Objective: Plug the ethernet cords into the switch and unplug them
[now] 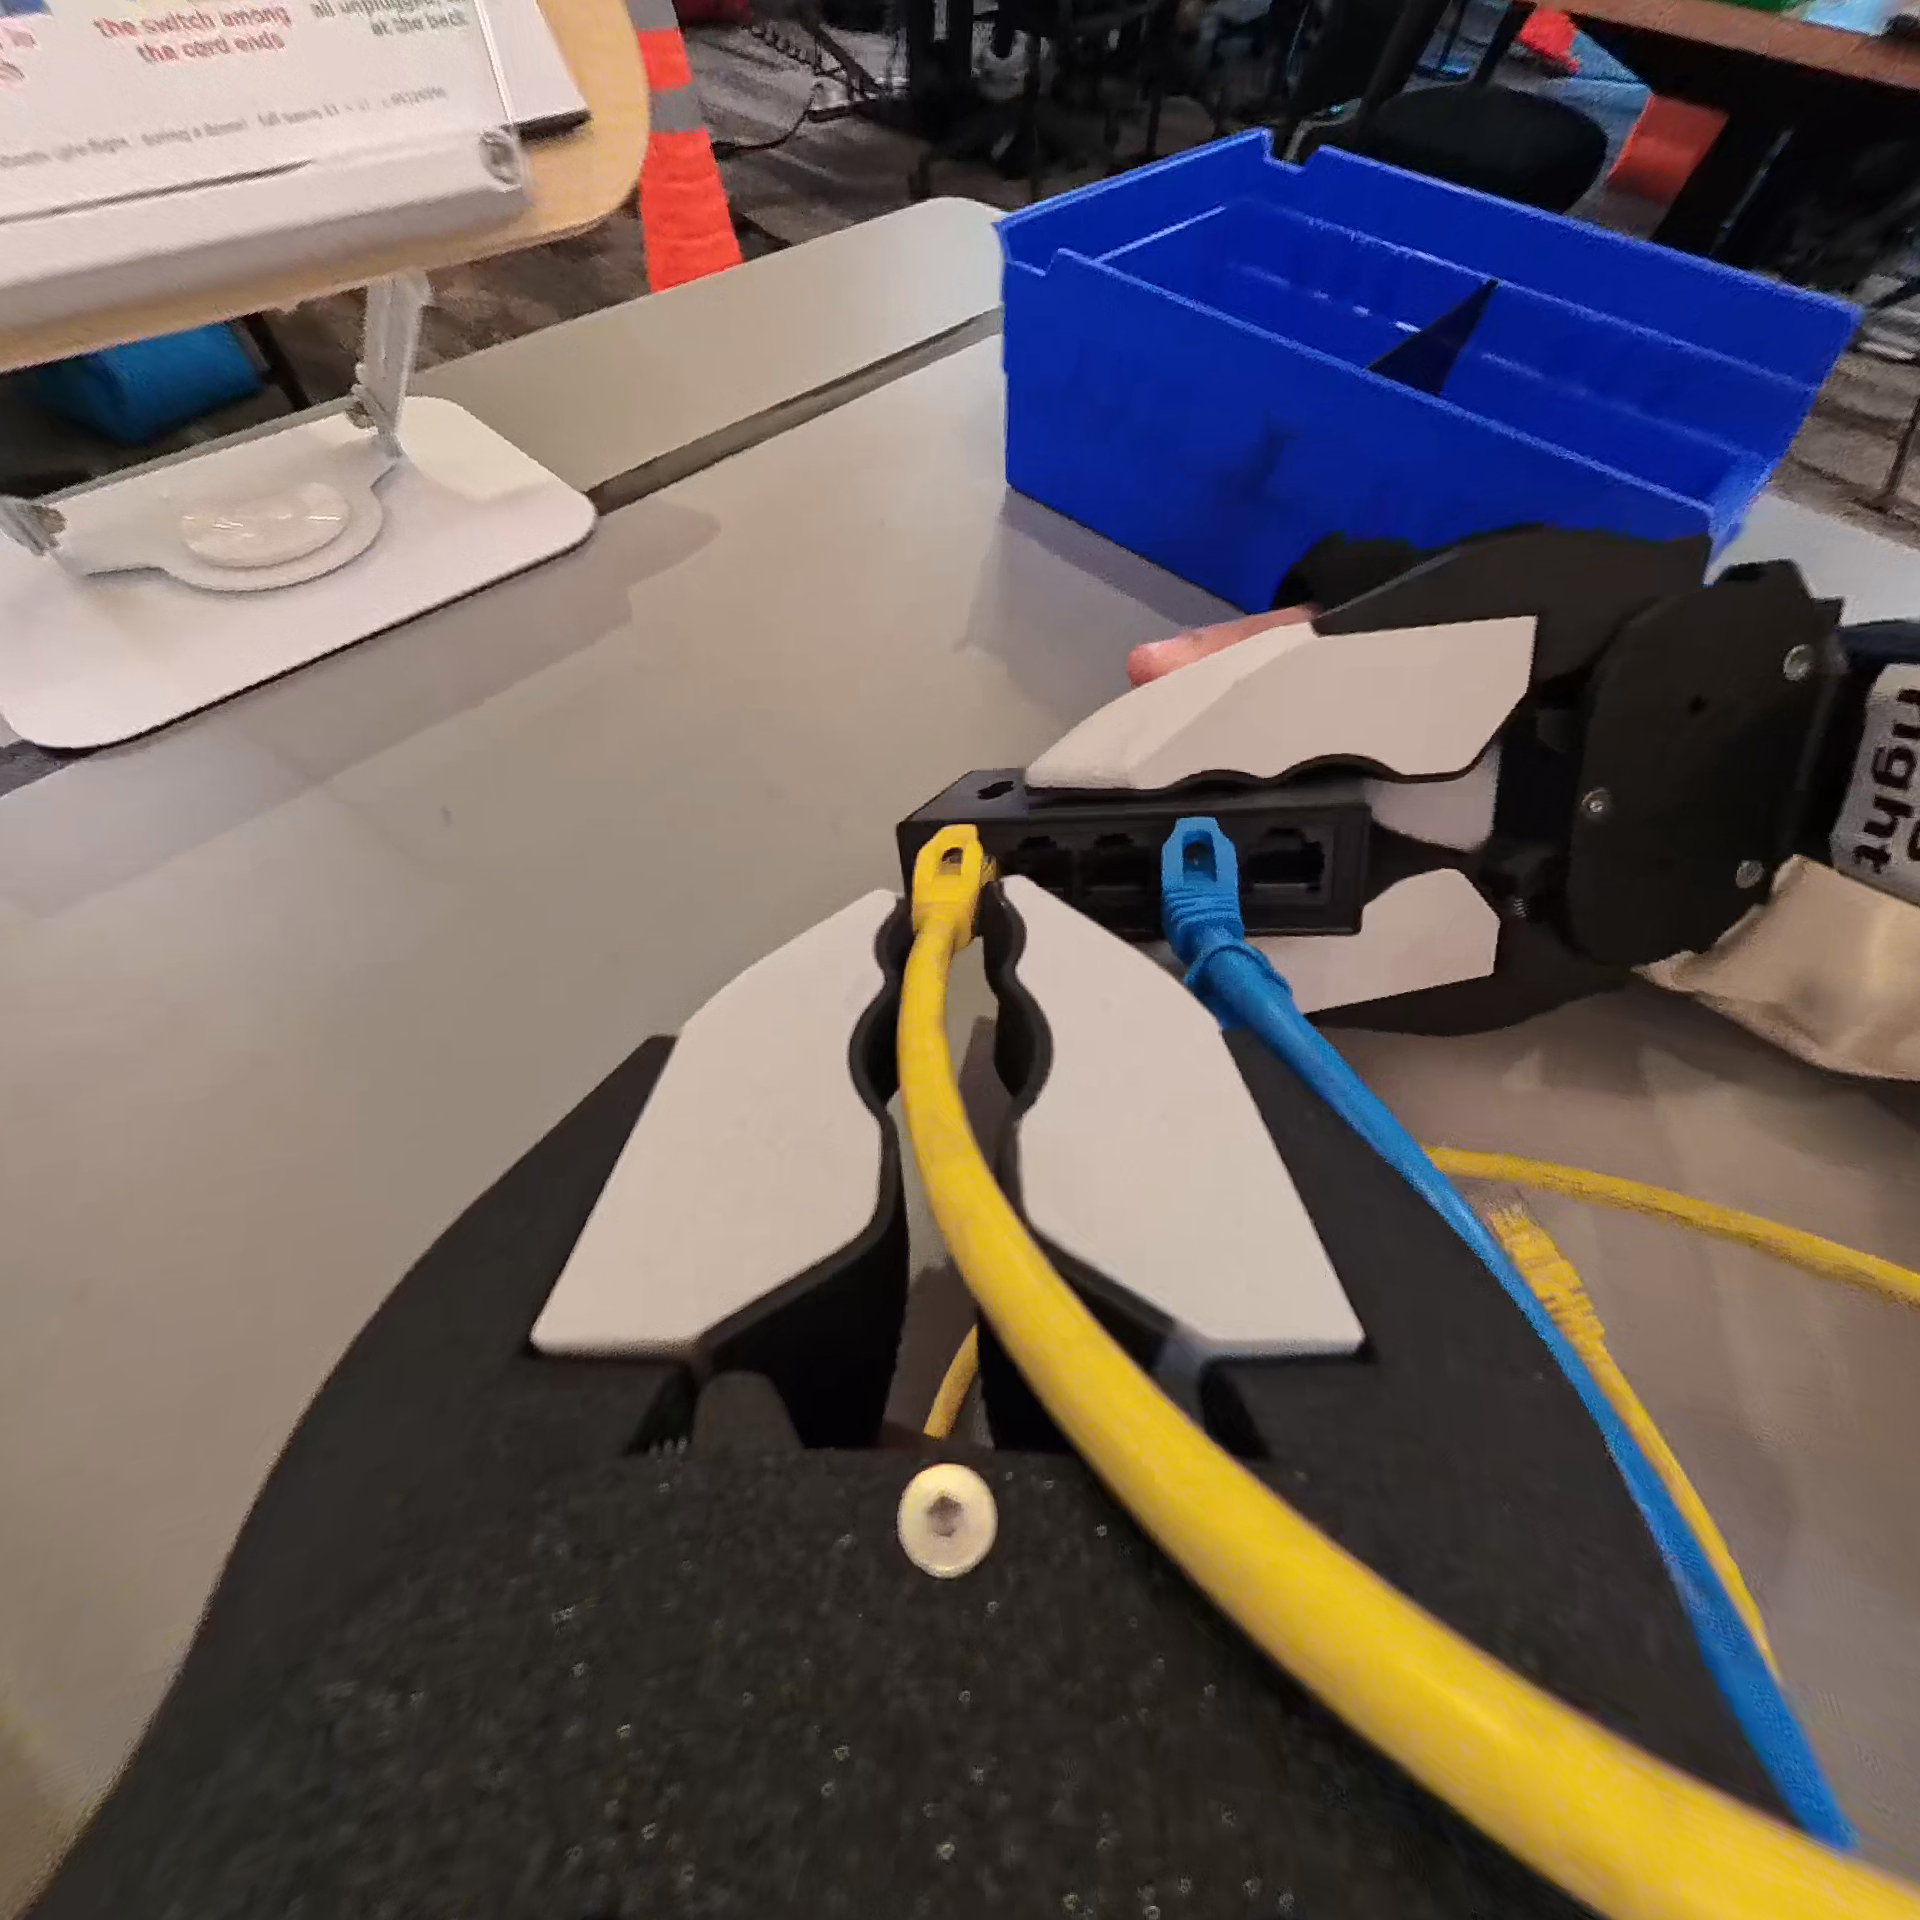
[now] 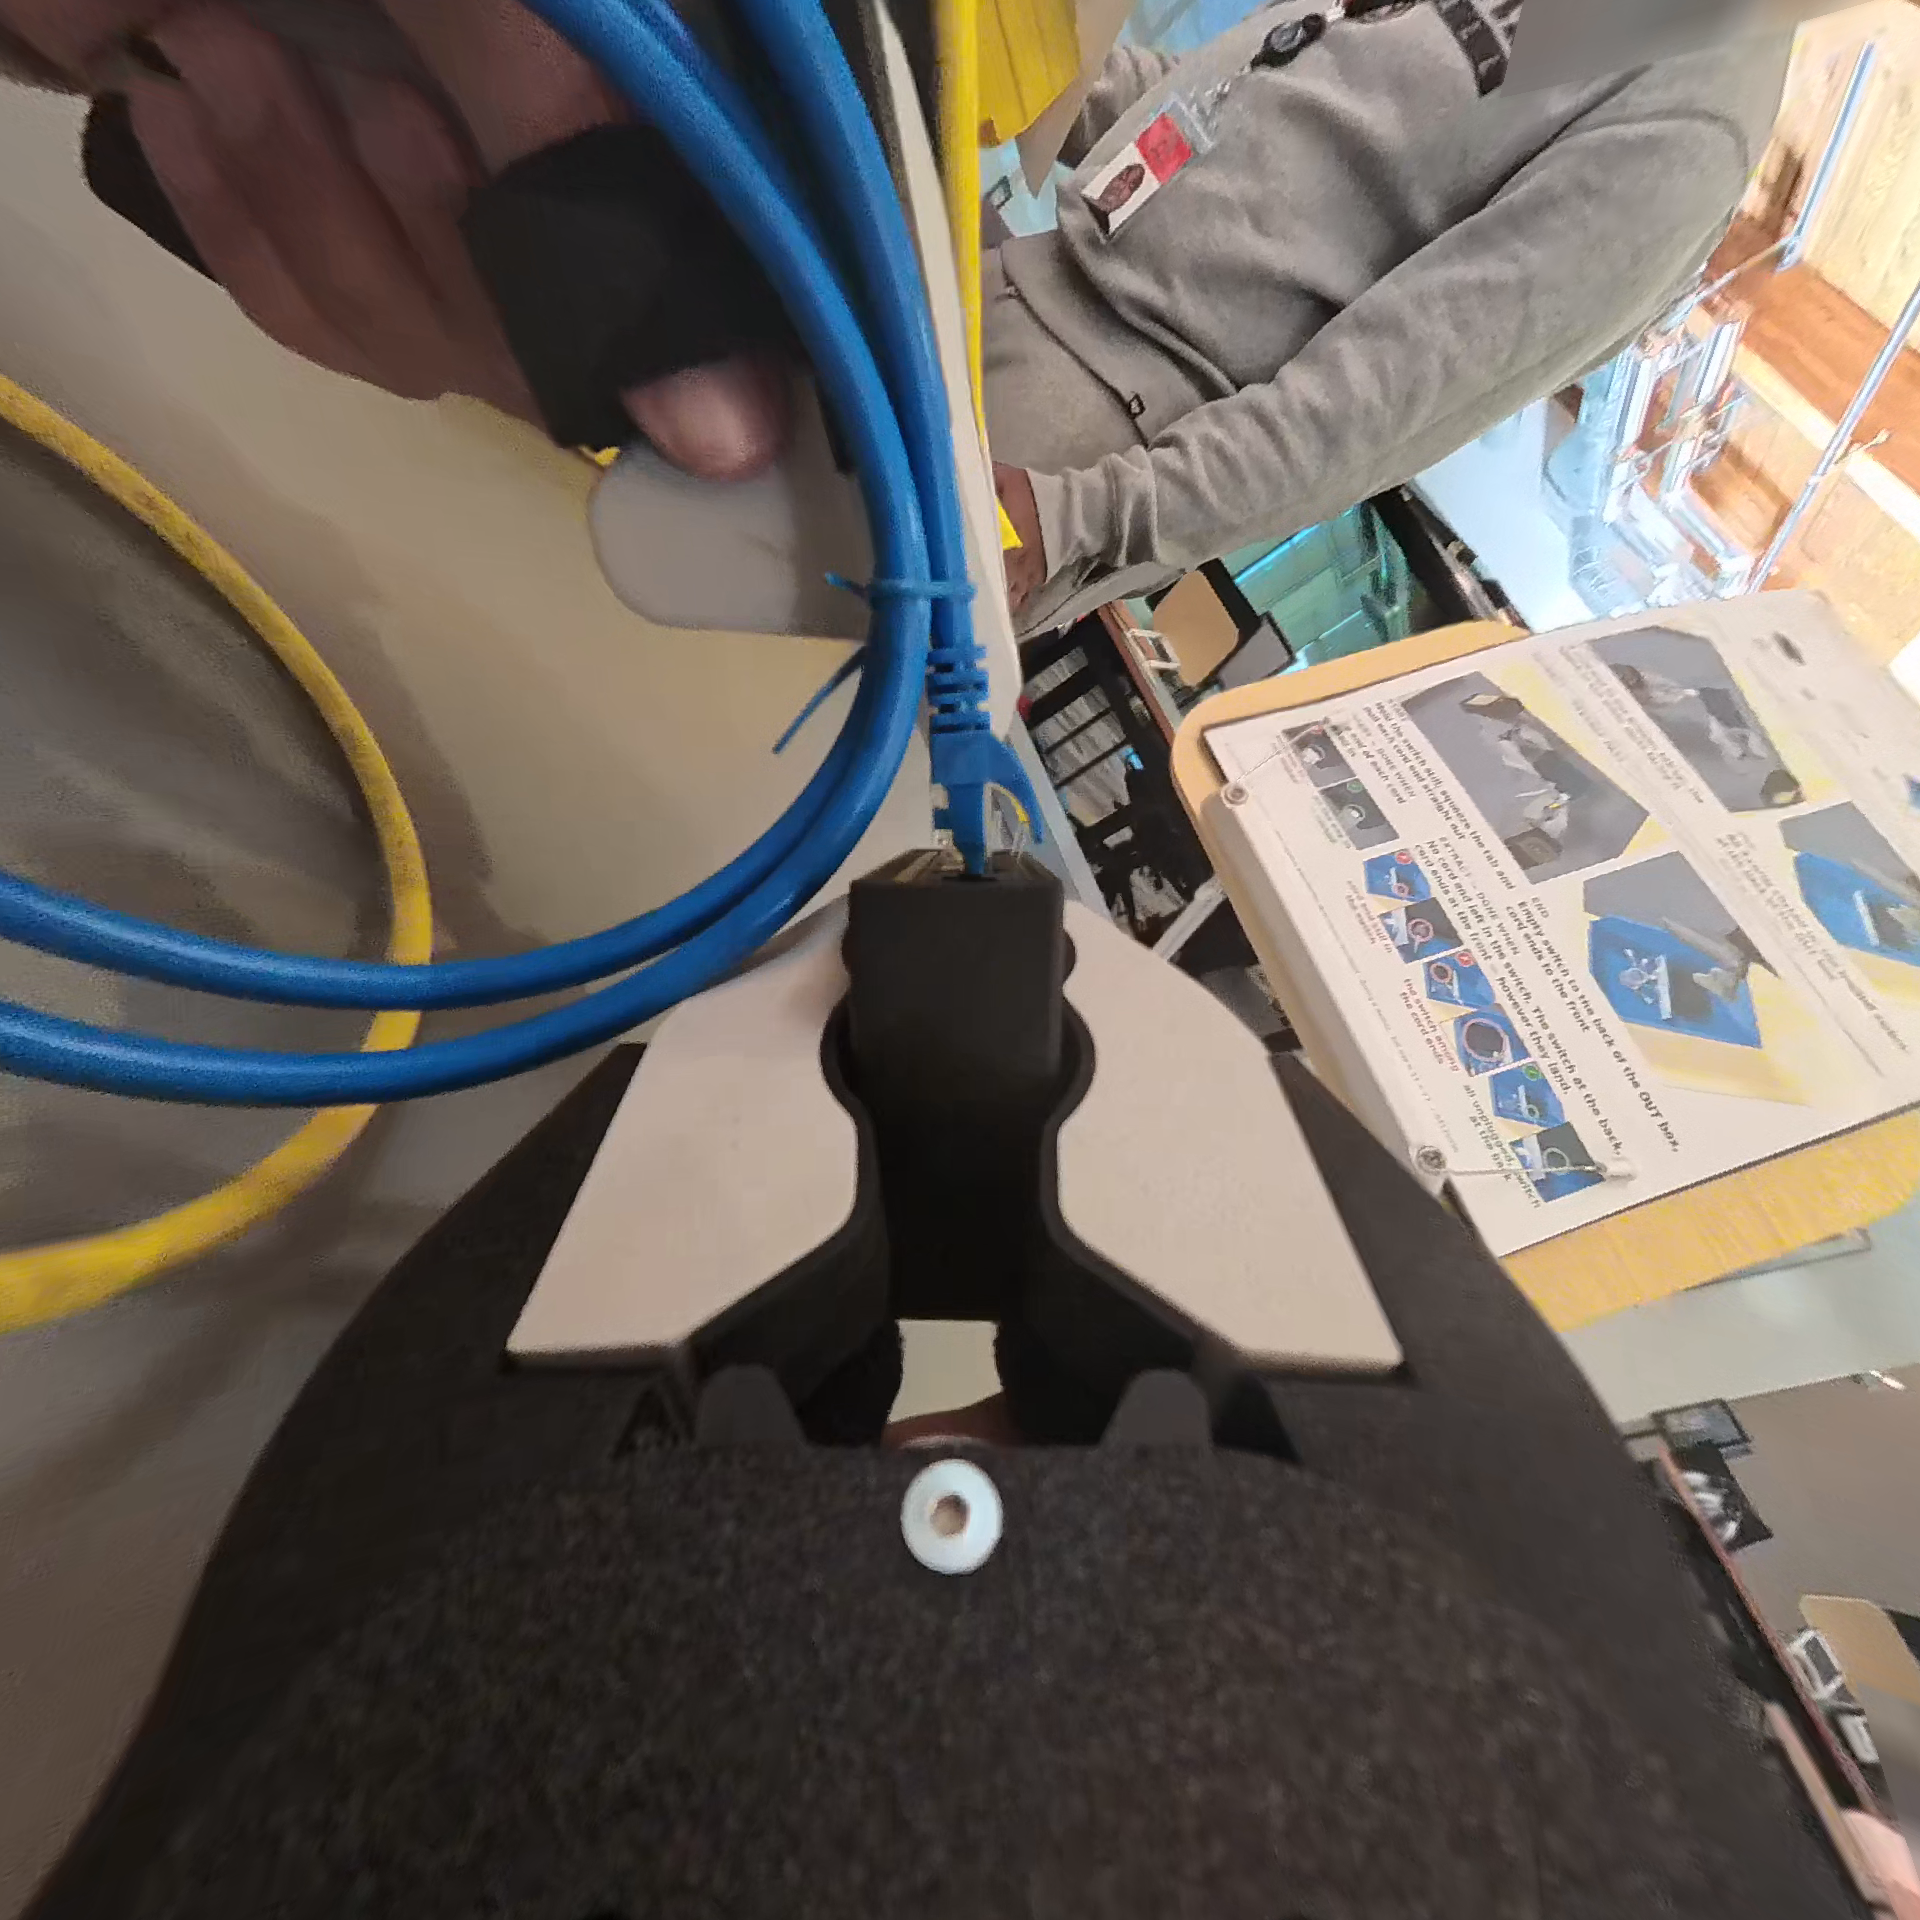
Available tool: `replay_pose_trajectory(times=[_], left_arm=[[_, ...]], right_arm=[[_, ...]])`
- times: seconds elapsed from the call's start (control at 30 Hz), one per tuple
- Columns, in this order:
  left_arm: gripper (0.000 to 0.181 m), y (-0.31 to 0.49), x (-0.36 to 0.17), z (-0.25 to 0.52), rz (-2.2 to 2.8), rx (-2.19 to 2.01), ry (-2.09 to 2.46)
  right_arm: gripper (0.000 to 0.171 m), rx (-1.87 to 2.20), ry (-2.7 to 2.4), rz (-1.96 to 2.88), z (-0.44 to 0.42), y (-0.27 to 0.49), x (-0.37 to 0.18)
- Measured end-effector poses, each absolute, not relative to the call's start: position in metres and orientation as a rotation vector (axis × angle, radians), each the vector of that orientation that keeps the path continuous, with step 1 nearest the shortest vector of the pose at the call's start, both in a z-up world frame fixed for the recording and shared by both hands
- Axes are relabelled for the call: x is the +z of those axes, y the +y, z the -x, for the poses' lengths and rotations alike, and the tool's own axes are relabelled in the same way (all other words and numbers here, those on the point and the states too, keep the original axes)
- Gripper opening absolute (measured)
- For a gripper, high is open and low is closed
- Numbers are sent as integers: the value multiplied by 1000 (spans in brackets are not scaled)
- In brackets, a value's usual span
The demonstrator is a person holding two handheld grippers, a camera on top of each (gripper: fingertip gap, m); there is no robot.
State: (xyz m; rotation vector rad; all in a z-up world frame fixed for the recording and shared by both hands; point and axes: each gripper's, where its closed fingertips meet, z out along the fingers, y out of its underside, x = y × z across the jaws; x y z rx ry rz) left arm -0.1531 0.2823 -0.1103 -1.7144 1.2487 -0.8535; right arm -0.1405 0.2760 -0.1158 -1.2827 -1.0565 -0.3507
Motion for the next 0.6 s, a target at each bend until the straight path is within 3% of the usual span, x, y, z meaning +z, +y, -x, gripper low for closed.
replay_pose_trajectory(times=[0.27, 0.4, 0.53, 0.6], left_arm=[[13, 282, -125, 151, 1771, -823, 1298], [12, 272, -102, 154, 1699, -1011, 1339], [41, 258, -75, 167, 1567, -1158, 1447], [44, 254, -62, 172, 1506, -1216, 1456]], right_arm=[[29, -324, -1105, 1291, 138, 275, -129], [30, -218, -1030, 1269, 139, 269, -110], [30, 104, -883, 1257, 139, 256, -79], [29, 255, -820, 1255, 137, 251, -67]])
